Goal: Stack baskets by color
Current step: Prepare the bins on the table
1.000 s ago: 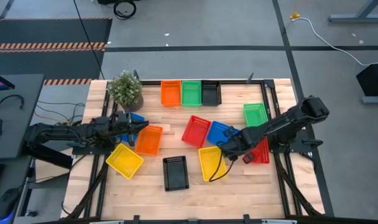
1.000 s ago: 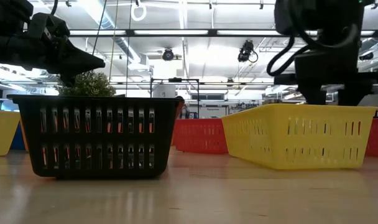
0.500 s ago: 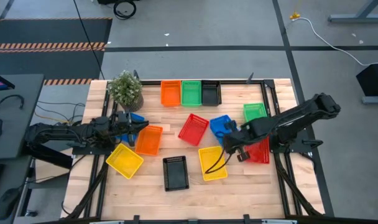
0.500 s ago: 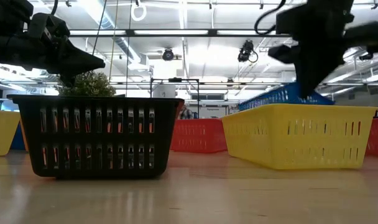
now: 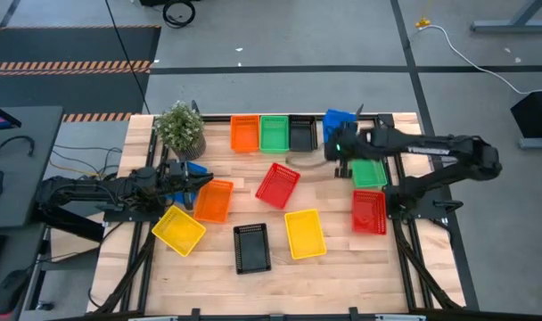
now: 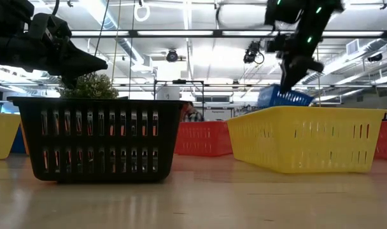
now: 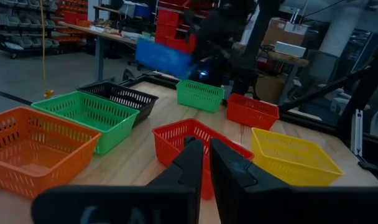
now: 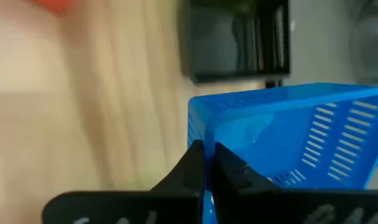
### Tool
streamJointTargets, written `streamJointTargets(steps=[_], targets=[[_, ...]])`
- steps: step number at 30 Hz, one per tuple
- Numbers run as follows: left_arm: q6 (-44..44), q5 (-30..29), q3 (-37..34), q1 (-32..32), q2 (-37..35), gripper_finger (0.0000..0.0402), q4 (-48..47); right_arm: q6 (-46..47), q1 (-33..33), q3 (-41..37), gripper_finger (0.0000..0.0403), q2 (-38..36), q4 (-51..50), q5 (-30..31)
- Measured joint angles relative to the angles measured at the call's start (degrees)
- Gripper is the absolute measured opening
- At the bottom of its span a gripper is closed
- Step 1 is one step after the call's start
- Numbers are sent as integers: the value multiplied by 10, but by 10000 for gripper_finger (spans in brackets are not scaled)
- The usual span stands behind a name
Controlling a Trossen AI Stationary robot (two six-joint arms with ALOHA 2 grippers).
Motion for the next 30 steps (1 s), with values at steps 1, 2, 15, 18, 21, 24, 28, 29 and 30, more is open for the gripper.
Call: streamJointTargets(steps=[1, 2, 15, 18, 21, 24, 28, 29, 30], targets=[[0, 0, 0, 0, 0, 34, 0, -20, -28, 0, 10, 12, 5, -20], [0, 0, 0, 0, 0, 33, 0, -39, -54, 0, 10, 25, 10, -41], [-1, 0, 0, 0, 0, 36, 0, -174, -163, 1, 11, 228, 135, -79], [-1, 0, 0, 0, 0, 31, 0, -173, -162, 1, 15, 245, 150, -68], [-1, 0, 0, 0, 0, 26, 0, -173, -162, 1, 17, 247, 163, -65], [-1, 0, 0, 0, 0, 24, 0, -184, -163, 0, 18, 240, 175, -71], [-2, 0, 0, 0, 0, 26, 0, -198, -158, 0, 20, 231, 176, -77], [-3, 0, 0, 0, 0, 27, 0, -198, -157, 0, 20, 229, 178, -76], [-4, 0, 0, 0, 0, 28, 0, -198, -157, 0, 20, 228, 176, -75]])
